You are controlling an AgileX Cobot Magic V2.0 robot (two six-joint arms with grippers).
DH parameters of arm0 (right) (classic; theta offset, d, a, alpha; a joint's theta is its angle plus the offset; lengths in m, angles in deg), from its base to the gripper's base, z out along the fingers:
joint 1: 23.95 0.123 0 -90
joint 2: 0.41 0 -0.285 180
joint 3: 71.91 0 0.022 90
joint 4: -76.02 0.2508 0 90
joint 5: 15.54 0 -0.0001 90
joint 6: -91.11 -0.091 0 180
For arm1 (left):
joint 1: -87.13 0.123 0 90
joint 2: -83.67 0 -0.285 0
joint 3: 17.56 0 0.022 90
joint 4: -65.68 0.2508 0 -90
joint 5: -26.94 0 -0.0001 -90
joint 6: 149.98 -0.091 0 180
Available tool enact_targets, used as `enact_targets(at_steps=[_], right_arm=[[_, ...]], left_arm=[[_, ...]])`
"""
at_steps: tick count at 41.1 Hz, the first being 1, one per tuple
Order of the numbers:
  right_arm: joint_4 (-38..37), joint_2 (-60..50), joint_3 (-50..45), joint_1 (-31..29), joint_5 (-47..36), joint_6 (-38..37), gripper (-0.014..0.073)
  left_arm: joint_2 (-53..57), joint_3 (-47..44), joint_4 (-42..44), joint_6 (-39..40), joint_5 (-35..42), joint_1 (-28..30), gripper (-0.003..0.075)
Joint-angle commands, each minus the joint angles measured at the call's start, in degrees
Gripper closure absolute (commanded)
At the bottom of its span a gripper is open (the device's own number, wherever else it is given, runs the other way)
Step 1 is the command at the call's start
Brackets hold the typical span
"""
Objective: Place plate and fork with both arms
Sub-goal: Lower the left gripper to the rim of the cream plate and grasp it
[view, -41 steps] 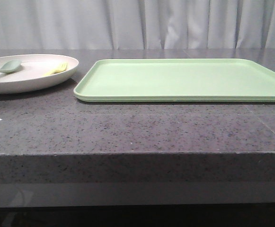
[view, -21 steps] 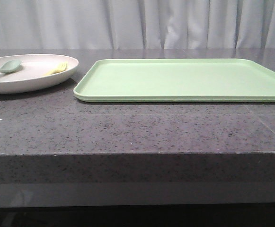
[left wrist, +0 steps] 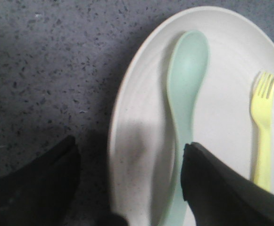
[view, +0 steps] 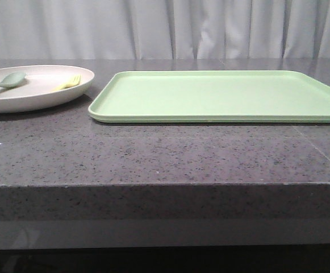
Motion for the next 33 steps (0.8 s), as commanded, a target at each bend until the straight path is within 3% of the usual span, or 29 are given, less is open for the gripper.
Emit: enact_targets(at_steps=[1,5,15,21,33], right_arm=[[0.00,0.76,1.94,0.11,-4.76,0.13,0.0117],[0.00,0.76,1.94,0.11,-4.76,0.13,0.0117],[0.00,0.76,1.94,0.11,-4.76,0.13,0.0117],[0.00,0.76,1.94,0.11,-4.76,0.13,0.0117],[0.00,0.76,1.94,0.11,-4.76,0.13,0.0117]], left_arm=[[2.18,1.89,-3.45,-0.51,0.63,-0.06,0.0311],[2.08,1.89,-3.69,-0.51,0.63,-0.06,0.0375],[2.08,1.89,-3.71,-0.51,0.63,-0.06,0.0624],[2.08,1.89,-3.71,-0.51,0.63,-0.06,0.0721],[2.42,1.89,-7.31,-0.36,-1.58,-0.20,0.0741]])
